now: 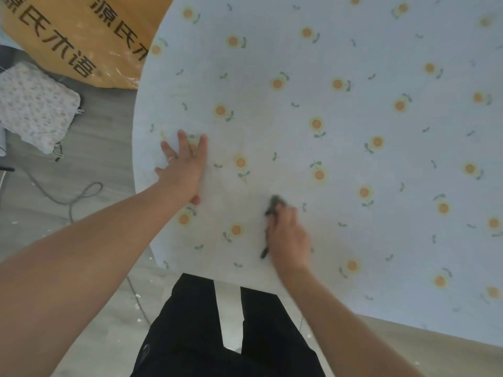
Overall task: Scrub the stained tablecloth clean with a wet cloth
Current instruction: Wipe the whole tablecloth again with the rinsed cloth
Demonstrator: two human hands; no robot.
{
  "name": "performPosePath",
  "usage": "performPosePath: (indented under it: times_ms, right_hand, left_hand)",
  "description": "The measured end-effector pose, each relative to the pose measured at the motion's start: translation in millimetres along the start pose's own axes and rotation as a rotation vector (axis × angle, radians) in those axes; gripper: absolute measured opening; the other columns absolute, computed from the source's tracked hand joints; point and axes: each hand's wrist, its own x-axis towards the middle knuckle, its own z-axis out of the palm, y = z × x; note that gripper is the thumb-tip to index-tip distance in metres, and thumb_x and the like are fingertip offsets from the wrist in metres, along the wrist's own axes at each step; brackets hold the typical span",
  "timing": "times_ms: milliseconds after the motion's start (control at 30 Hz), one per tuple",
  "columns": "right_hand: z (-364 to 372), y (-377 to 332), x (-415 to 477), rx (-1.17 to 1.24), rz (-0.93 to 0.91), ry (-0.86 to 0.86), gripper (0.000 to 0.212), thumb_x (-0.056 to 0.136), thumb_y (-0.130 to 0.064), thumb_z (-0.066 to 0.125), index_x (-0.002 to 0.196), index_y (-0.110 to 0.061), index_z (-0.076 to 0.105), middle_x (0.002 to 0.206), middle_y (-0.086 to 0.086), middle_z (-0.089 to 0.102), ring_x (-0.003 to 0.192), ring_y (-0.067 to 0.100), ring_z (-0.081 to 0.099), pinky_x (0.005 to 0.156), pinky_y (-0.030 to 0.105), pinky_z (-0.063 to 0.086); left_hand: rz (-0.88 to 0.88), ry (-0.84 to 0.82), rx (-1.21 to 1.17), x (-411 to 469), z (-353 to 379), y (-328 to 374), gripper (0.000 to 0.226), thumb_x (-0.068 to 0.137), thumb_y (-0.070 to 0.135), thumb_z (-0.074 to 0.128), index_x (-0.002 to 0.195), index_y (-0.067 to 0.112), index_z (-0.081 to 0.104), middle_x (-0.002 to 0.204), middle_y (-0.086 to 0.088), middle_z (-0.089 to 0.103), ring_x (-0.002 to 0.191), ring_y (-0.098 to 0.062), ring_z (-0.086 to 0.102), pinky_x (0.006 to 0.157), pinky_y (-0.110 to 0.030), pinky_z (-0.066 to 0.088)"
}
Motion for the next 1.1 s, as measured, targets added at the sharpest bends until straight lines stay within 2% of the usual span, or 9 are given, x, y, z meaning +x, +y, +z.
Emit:
performPosePath:
  times_ms: [67, 167, 333, 467, 633, 700, 767, 933, 1100]
  right_hand:
    - [10, -16, -16, -0.054, -0.202, -0.143, 0.036, 0.108, -0.039, 0.033, 0.137, -0.02, 0.044, 0.12, -0.002, 0.051, 0.084, 0.023, 0.062, 0.065, 0.034, 0.043]
    - [-9, 13, 4, -0.111, -0.262, -0.058, 0.036, 0.106, -0.041, 0.036, 0.133, -0.022, 0.049, 0.119, -0.002, 0.054, 0.086, 0.025, 0.064, 0.067, 0.036, 0.049]
    - [-71, 79, 90, 0.059, 0.257, 0.374, 0.03, 0.105, -0.036, 0.04, 0.12, -0.014, 0.053, 0.123, 0.01, 0.055, 0.089, 0.04, 0.064, 0.074, 0.044, 0.046]
    - [-74, 30, 139, 0.112, 0.342, 0.48, 0.029, 0.106, -0.034, 0.039, 0.118, -0.012, 0.052, 0.123, 0.009, 0.055, 0.088, 0.037, 0.063, 0.068, 0.037, 0.036]
    - [-13, -61, 83, -0.003, -0.153, 0.135, 0.026, 0.106, -0.034, 0.039, 0.124, -0.017, 0.049, 0.12, 0.003, 0.053, 0.086, 0.029, 0.062, 0.065, 0.036, 0.042]
    - [9, -67, 36, -0.072, -0.395, -0.003, 0.025, 0.104, -0.033, 0.048, 0.124, -0.019, 0.051, 0.111, 0.0, 0.055, 0.081, 0.025, 0.063, 0.059, 0.035, 0.045]
    - [9, -44, 23, -0.101, -0.46, -0.008, 0.027, 0.104, -0.037, 0.045, 0.123, -0.021, 0.055, 0.106, -0.004, 0.057, 0.076, 0.021, 0.064, 0.057, 0.033, 0.047]
    - [-52, 4, 115, -0.099, -0.108, 0.23, 0.034, 0.106, -0.037, 0.041, 0.128, -0.014, 0.055, 0.124, 0.005, 0.057, 0.086, 0.035, 0.065, 0.066, 0.039, 0.045]
    - [-88, -56, 224, 0.044, 0.075, 0.425, 0.028, 0.107, -0.033, 0.039, 0.121, -0.012, 0.051, 0.124, 0.006, 0.054, 0.085, 0.035, 0.063, 0.063, 0.036, 0.035]
  left_hand:
    - [0.008, 0.017, -0.004, -1, -1, -1, 0.149, 0.07, -0.003, 0.09, 0.158, 0.036, -0.024, 0.158, -0.008, -0.046, 0.15, -0.051, -0.026, 0.114, -0.079, 0.021]
    - [0.011, 0.013, 0.002, -3, 0, -2, 0.148, 0.071, 0.0, 0.091, 0.158, 0.035, -0.023, 0.159, -0.009, -0.045, 0.15, -0.052, -0.026, 0.112, -0.079, 0.021]
    - [0.024, 0.022, 0.008, 1, 1, -8, 0.147, 0.071, 0.004, 0.092, 0.158, 0.035, -0.022, 0.159, -0.01, -0.044, 0.15, -0.054, -0.024, 0.111, -0.08, 0.024]
    - [0.032, 0.035, 0.0, 4, 4, -9, 0.149, 0.068, 0.01, 0.095, 0.159, 0.037, -0.021, 0.16, -0.009, -0.042, 0.15, -0.054, -0.022, 0.11, -0.08, 0.026]
    - [0.023, 0.031, -0.023, -3, 1, -7, 0.146, 0.071, 0.007, 0.093, 0.159, 0.037, -0.019, 0.161, -0.008, -0.04, 0.151, -0.053, -0.022, 0.11, -0.081, 0.023]
    - [0.022, 0.041, -0.016, -4, 1, -7, 0.144, 0.071, 0.008, 0.093, 0.16, 0.037, -0.017, 0.163, -0.009, -0.037, 0.151, -0.053, -0.021, 0.111, -0.08, 0.024]
    - [0.014, 0.038, -0.003, -4, 0, -5, 0.145, 0.07, 0.009, 0.093, 0.16, 0.037, -0.018, 0.163, -0.01, -0.037, 0.151, -0.053, -0.02, 0.111, -0.079, 0.026]
    - [0.007, 0.042, 0.028, 1, 2, -8, 0.149, 0.071, 0.013, 0.094, 0.158, 0.034, -0.026, 0.161, -0.013, -0.041, 0.151, -0.055, -0.019, 0.11, -0.078, 0.029]
    - [0.001, 0.076, 0.107, 5, 7, -7, 0.156, 0.069, 0.024, 0.096, 0.154, 0.029, -0.036, 0.16, -0.019, -0.039, 0.15, -0.059, -0.012, 0.108, -0.072, 0.039]
